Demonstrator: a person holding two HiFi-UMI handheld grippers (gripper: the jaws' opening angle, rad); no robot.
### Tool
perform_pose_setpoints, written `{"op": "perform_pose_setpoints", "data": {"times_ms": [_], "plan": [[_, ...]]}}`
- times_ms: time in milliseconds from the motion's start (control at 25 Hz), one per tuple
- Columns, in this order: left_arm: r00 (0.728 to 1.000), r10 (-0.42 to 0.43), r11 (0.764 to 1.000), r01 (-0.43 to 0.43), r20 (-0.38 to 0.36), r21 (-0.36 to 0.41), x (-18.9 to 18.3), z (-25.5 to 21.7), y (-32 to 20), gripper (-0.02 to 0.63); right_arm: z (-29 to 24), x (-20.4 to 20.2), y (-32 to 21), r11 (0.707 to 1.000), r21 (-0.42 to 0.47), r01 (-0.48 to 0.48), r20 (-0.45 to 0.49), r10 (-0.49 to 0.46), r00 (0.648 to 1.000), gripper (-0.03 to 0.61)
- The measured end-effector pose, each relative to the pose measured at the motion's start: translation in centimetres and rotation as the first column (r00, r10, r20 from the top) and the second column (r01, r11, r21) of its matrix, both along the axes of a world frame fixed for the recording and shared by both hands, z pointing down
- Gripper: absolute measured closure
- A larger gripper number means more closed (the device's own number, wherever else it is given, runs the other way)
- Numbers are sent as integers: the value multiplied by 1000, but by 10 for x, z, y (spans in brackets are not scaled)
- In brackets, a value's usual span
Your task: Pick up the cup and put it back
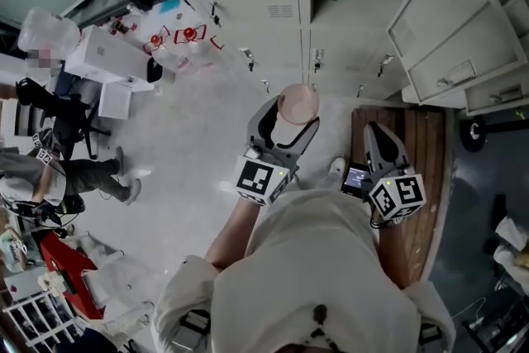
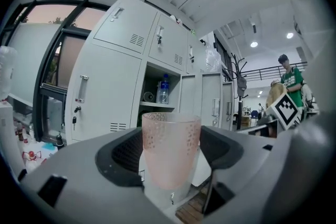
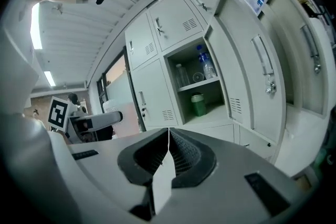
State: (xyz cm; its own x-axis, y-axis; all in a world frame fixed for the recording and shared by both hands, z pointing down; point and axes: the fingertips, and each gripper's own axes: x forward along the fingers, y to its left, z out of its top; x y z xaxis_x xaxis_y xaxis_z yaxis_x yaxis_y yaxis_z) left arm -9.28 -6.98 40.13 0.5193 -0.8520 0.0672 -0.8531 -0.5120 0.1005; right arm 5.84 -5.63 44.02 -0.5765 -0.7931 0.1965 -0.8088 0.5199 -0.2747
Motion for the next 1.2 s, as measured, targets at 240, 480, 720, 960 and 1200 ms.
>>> {"op": "perform_pose_setpoints", "data": {"times_ms": [240,480,720,960,1200], "plan": [[998,61,998,-61,-5,5,-35,2,32,275,-14,-39,30,999,46,-24,-4,25,1000,552],[992,122,992,-122,-40,7,-48,4,63,275,-15,-57,65,996,47,-72,-30,74,997,552],[987,146,989,-146,-66,11,-57,4,89,275,-14,-67,96,994,39,-98,-39,99,994,552],[992,126,992,-125,-30,16,-71,9,105,275,-11,-78,113,994,36,-99,-43,100,994,552],[992,120,993,-120,-36,9,-75,12,112,275,-8,-85,119,996,33,-82,-49,83,995,552]]}}
